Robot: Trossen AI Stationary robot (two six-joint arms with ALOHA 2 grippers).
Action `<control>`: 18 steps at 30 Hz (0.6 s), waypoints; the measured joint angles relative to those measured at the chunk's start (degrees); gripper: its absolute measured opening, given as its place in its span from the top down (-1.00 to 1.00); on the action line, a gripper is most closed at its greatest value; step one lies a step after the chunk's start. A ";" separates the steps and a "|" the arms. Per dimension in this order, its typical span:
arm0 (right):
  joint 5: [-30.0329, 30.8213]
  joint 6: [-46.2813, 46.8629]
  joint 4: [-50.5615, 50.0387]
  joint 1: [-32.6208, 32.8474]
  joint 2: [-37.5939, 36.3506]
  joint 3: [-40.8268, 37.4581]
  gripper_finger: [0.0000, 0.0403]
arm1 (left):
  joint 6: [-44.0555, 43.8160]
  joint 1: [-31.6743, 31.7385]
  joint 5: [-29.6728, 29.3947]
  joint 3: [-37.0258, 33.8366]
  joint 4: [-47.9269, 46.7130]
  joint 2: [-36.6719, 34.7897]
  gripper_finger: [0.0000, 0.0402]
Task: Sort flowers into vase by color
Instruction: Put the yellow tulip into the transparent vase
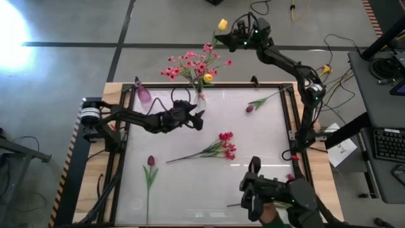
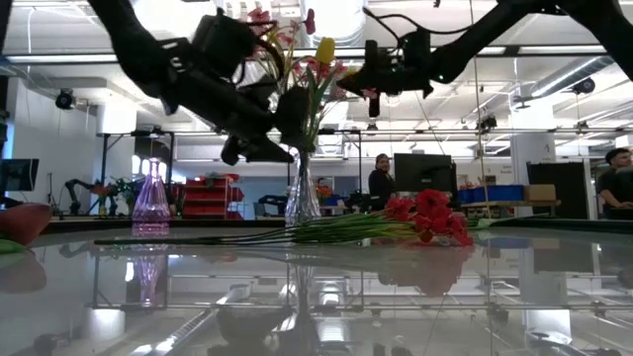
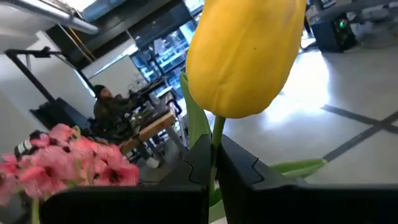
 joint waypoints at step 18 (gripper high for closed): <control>-5.49 0.96 -3.71 4.52 -0.17 2.59 0.95 | -2.70 6.47 -2.56 1.81 0.52 2.53 -0.17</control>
